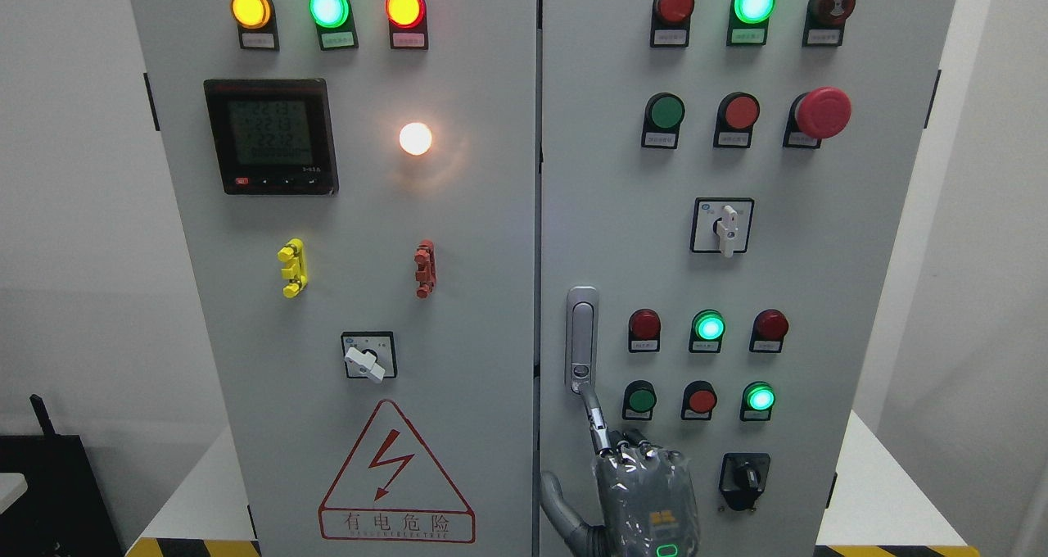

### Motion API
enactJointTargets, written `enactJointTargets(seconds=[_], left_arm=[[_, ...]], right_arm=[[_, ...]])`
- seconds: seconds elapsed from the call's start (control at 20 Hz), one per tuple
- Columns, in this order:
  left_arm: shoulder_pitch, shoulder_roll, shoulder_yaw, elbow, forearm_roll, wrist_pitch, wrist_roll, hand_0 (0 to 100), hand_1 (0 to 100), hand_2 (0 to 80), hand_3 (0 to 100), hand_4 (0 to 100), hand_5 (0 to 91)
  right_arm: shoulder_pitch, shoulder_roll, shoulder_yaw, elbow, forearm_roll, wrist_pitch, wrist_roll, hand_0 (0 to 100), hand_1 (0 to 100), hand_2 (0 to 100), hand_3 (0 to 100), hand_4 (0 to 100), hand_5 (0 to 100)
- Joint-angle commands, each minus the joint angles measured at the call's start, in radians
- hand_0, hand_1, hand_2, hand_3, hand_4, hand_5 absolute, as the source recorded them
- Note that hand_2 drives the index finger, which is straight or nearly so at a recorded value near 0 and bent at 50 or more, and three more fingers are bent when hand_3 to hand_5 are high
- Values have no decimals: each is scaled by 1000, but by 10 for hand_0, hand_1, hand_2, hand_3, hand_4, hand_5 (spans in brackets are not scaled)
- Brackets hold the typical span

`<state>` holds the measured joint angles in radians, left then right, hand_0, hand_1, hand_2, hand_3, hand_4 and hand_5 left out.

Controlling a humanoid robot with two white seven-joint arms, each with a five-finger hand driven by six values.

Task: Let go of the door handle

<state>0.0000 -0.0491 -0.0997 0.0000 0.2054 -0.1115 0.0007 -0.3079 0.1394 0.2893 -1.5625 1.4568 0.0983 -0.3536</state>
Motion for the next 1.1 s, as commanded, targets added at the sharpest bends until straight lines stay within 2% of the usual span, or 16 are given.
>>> enactJointTargets(seconds=[0.0, 0.2, 1.05], left_arm=[[31, 0, 0, -31, 0, 0, 1, 120, 389, 0, 0, 0, 0], [31, 0, 0, -31, 0, 0, 1, 120, 389, 0, 0, 0, 0], [31, 0, 0, -31, -1, 0, 1, 120, 389, 0, 0, 0, 0]], right_arm=[[4, 3, 2, 2, -1, -2, 1, 367, 167, 0, 834, 812, 978], [6, 3, 1, 2, -1, -2, 19, 367, 167, 0, 842, 818, 978], [4, 3, 1, 2, -3, -2, 28, 365, 164, 0, 857, 833, 978]])
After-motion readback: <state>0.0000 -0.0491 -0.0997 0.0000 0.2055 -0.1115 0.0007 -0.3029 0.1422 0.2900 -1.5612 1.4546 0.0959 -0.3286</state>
